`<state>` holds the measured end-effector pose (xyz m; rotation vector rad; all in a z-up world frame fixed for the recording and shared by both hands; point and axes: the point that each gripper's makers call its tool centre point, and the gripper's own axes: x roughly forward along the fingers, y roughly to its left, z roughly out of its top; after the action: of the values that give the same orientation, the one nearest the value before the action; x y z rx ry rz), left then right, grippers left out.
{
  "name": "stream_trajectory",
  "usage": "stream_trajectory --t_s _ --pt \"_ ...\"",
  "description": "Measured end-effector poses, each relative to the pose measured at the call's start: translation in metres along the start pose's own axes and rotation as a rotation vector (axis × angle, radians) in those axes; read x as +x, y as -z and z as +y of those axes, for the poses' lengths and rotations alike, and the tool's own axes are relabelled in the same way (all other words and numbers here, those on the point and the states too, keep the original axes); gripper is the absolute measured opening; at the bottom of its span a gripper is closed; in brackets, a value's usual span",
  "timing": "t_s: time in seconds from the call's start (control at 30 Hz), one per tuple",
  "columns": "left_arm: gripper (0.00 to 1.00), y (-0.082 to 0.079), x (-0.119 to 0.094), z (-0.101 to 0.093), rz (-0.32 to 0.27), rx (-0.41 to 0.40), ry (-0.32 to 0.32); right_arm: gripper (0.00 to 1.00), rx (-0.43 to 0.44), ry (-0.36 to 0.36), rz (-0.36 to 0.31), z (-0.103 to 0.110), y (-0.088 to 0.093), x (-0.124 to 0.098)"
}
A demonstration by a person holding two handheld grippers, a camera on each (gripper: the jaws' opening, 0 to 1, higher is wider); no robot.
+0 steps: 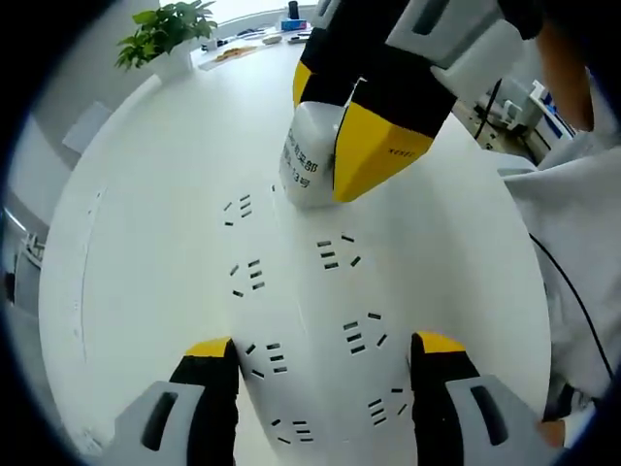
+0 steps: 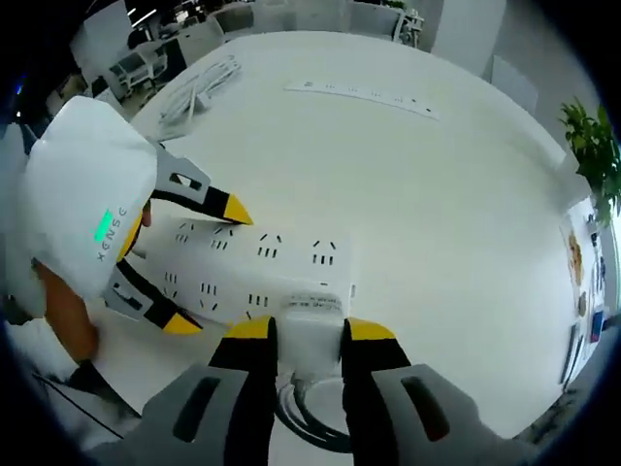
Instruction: Straighten the power strip on the desk, plug the charger into it
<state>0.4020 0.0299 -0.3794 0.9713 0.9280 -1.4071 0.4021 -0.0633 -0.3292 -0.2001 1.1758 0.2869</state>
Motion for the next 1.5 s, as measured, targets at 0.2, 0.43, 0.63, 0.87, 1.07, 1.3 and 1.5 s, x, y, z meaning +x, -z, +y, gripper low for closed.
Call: stream_trajectory --t_s 0.2,0.43,0.63,0.87,1.07,1.3,1.5 --pt "0.74 0.001 -0.001 0.001 0.023 0.001 -0.013 0.23 -0.01 0.04 0.032 -0.003 -0.006 0.008" --pt "0.74 0.001 -0.001 0.003 0.021 -0.013 -0.016 0.23 -0.043 -0.013 0.111 -0.007 -0.013 0.013" --pt "0.74 0.0 0.0 0.005 0.018 -0.028 -0.021 0.23 -0.057 -0.002 0.106 -0.009 -0.018 0.014" --pt "0.75 -0.001 -0.001 0.006 0.011 -0.036 -0.023 0.24 -0.071 0.046 0.136 -0.015 -0.017 0.02" --pt "0.75 -0.001 -0.001 0.006 -0.001 -0.05 -0.024 0.26 -0.07 0.064 0.061 -0.019 -0.02 0.023" --pt "0.76 -0.001 0.0 0.006 -0.02 -0.057 -0.021 0.27 -0.076 0.068 0.01 -0.017 -0.021 0.022" --pt "0.76 -0.002 0.001 0.007 -0.029 -0.06 -0.014 0.28 -0.054 0.029 -0.027 -0.017 -0.024 0.022"
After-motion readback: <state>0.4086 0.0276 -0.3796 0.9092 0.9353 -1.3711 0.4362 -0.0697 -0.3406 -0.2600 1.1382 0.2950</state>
